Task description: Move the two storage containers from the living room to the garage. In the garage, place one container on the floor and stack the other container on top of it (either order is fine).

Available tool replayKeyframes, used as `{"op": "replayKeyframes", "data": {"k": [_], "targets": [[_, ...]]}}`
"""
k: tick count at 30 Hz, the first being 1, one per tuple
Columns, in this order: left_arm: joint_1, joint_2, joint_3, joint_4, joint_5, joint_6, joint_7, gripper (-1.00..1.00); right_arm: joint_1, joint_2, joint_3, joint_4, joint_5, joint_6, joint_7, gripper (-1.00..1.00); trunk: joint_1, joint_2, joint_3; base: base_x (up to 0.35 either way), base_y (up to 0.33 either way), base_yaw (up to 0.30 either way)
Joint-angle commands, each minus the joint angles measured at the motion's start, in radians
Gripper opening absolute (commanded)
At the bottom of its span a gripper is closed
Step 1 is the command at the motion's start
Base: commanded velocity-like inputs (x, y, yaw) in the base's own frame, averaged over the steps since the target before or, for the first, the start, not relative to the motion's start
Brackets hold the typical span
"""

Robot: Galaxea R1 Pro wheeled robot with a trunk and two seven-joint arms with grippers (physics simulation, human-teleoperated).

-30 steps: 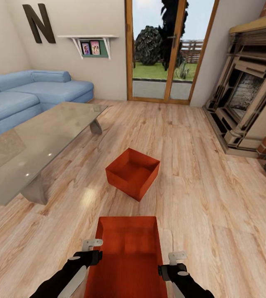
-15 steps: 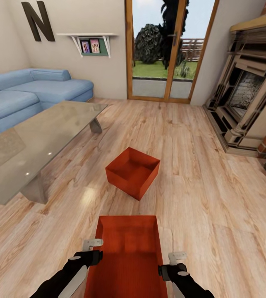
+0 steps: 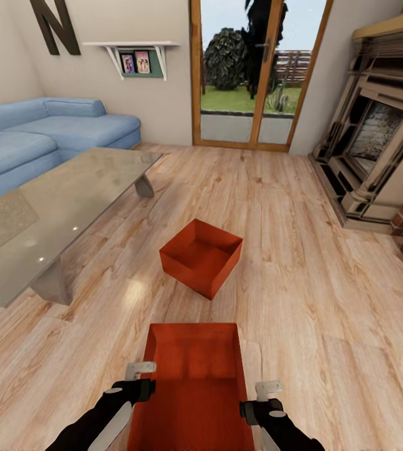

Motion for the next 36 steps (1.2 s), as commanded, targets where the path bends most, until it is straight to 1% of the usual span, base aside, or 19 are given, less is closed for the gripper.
{"op": "replayKeyframes", "data": {"k": [1,17,19,20,22,23,25,30,36], "targets": [[-0.001,0.001,-0.006,-0.002,0.009,0.001,0.010,1.00,0.000,-0.001,0.008,-0.002,-0.010,0.005,-0.009,1.00,0.000,0.000,-0.002,0.000,0.000,0.000],[-0.001,0.001,-0.006,-0.004,0.006,0.000,0.009,1.00,0.000,-0.001,0.008,-0.002,-0.011,0.004,-0.008,1.00,0.000,0.000,-0.027,0.000,0.000,0.000],[-0.001,0.002,-0.006,-0.005,-0.003,0.000,0.009,1.00,0.000,-0.001,0.008,-0.002,-0.011,0.004,-0.008,1.00,0.000,0.000,-0.029,0.000,0.000,0.000],[-0.001,0.002,-0.006,-0.005,-0.030,0.000,0.009,1.00,0.000,-0.001,0.008,-0.002,-0.011,0.003,-0.008,1.00,0.000,0.000,-0.029,0.000,0.000,0.000],[-0.001,0.002,-0.006,-0.005,-0.051,0.000,0.008,1.00,0.000,-0.001,0.008,-0.002,-0.012,0.002,-0.008,1.00,0.000,0.000,-0.029,0.000,0.000,0.000],[-0.001,0.002,-0.007,-0.005,-0.077,0.000,0.008,1.00,0.000,-0.001,0.008,-0.004,-0.012,0.001,-0.008,1.00,0.000,0.000,-0.030,0.000,0.000,0.000],[-0.001,0.003,-0.007,-0.004,-0.091,0.000,0.008,1.00,-0.001,0.001,0.009,-0.016,-0.012,0.001,-0.008,1.00,0.000,0.000,-0.030,0.000,0.000,0.000],[-0.001,0.002,-0.007,-0.004,-0.102,0.000,0.008,1.00,-0.002,0.003,0.009,-0.083,-0.013,0.004,-0.010,1.00,0.000,0.000,-0.030,0.000,0.000,0.000],[-0.001,0.002,-0.007,-0.008,-0.104,0.000,0.008,1.00,-0.003,0.003,0.008,-0.108,-0.013,0.006,-0.024,1.00,0.000,0.000,-0.030,0.000,0.000,0.000]]}}
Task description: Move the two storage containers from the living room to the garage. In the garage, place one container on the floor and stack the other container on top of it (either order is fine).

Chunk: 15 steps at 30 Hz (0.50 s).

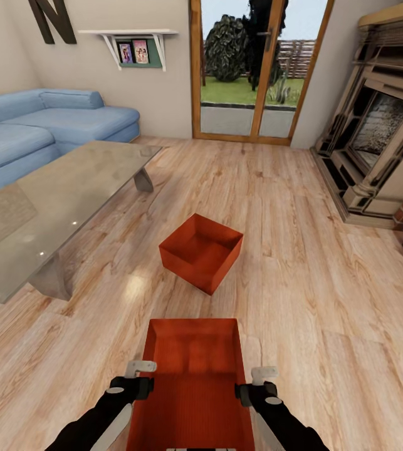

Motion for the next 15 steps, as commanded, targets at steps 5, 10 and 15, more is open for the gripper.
{"op": "replayKeyframes", "data": {"k": [5,10,15], "targets": [[-0.001,0.001,-0.006,-0.004,0.010,0.002,0.010,1.00,-0.001,-0.001,0.007,-0.004,-0.009,0.005,-0.012,1.00,0.004,-0.007,-0.004,0.000,0.000,0.000],[-0.001,0.001,-0.006,-0.007,0.010,0.002,0.010,1.00,-0.002,-0.001,0.006,-0.004,-0.009,0.005,-0.013,1.00,0.011,-0.021,-0.010,0.000,0.000,0.000],[-0.001,0.002,-0.003,-0.026,0.009,0.002,0.011,1.00,-0.002,-0.001,0.006,-0.003,-0.008,0.005,-0.013,1.00,0.011,-0.021,-0.010,0.000,0.000,0.000]]}}
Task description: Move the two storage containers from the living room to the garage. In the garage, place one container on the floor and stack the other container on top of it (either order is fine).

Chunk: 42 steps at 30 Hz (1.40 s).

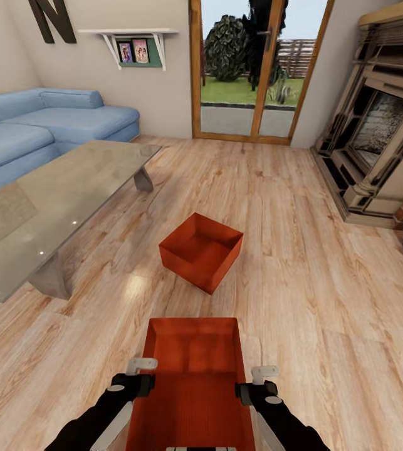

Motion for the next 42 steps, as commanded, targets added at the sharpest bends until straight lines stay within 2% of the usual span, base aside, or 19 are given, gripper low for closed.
{"op": "replayKeyframes", "data": {"k": [1,6,11,27,42], "targets": [[-0.001,0.001,-0.003,-0.004,0.010,0.002,0.010,1.00,-0.001,-0.001,0.008,-0.002,-0.009,0.005,-0.009,1.00,0.000,0.000,-0.001,0.000,0.000,0.000],[-0.001,0.001,0.074,-0.002,0.008,0.003,0.011,1.00,-0.001,-0.001,0.008,0.000,-0.009,0.005,-0.009,1.00,0.008,-0.014,-0.007,0.000,0.000,0.000],[-0.001,0.002,0.095,0.001,0.007,0.003,0.011,1.00,-0.001,-0.001,0.008,0.002,-0.009,0.005,-0.009,1.00,0.008,-0.014,-0.007,0.000,0.000,0.000],[-0.001,0.002,0.098,0.002,-0.003,0.003,0.011,1.00,0.000,-0.001,0.008,0.030,-0.009,0.003,-0.009,1.00,0.008,-0.014,-0.007,0.000,0.000,0.000],[-0.001,0.002,0.095,0.006,-0.007,0.003,0.011,1.00,-0.001,-0.001,0.009,0.034,-0.009,0.003,-0.009,1.00,0.008,-0.014,-0.019,0.000,0.000,0.000]]}}
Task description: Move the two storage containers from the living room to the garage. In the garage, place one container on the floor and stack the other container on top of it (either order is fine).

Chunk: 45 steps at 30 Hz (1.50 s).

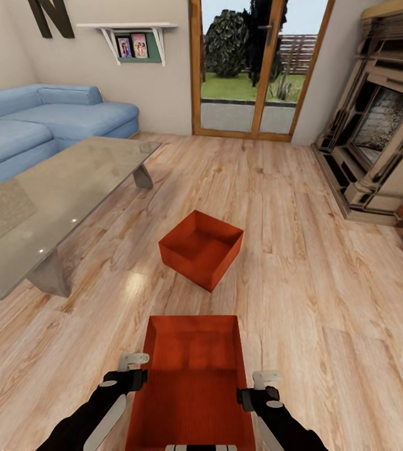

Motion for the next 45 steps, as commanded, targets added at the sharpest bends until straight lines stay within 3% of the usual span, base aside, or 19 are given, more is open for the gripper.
{"op": "replayKeyframes", "data": {"k": [1,7,14,15,17,22,35,45], "targets": [[-0.001,0.001,-0.005,-0.002,0.010,0.002,0.010,1.00,-0.001,-0.001,0.008,-0.002,-0.010,0.005,-0.009,1.00,0.000,0.000,-0.001,0.000,0.000,0.000],[-0.001,0.001,-0.004,0.002,0.010,0.002,0.010,1.00,-0.001,-0.001,0.008,-0.002,-0.010,0.007,-0.015,1.00,0.000,0.000,-0.005,0.000,0.000,0.000],[-0.001,-0.001,-0.004,0.049,0.007,0.006,0.010,1.00,-0.005,-0.001,0.007,-0.001,-0.010,0.057,-0.093,1.00,0.000,0.000,-0.010,0.000,0.000,0.000],[-0.001,-0.002,-0.004,0.049,0.007,0.020,0.010,1.00,-0.009,-0.001,0.007,0.000,-0.011,0.066,-0.096,1.00,0.000,0.000,-0.011,0.000,0.000,0.000],[-0.001,-0.003,-0.004,0.043,0.007,0.128,0.009,1.00,-0.021,-0.001,0.007,0.007,-0.011,0.088,-0.101,1.00,0.000,0.000,-0.012,0.000,0.000,0.000],[-0.001,-0.002,-0.002,-0.011,0.007,0.212,0.008,1.00,-0.030,-0.002,0.007,0.024,-0.012,0.099,-0.104,1.00,0.000,0.000,-0.016,0.000,0.000,0.000],[-0.001,0.000,0.003,-0.048,0.007,0.234,0.010,1.00,-0.073,0.001,0.008,0.032,-0.014,0.108,-0.104,1.00,0.000,0.000,-0.026,0.000,0.000,0.000],[-0.001,0.000,0.004,-0.046,0.007,0.234,0.010,1.00,-0.097,0.002,0.008,0.039,-0.042,0.155,-0.102,1.00,0.000,0.000,-0.032,0.000,0.000,0.000]]}}
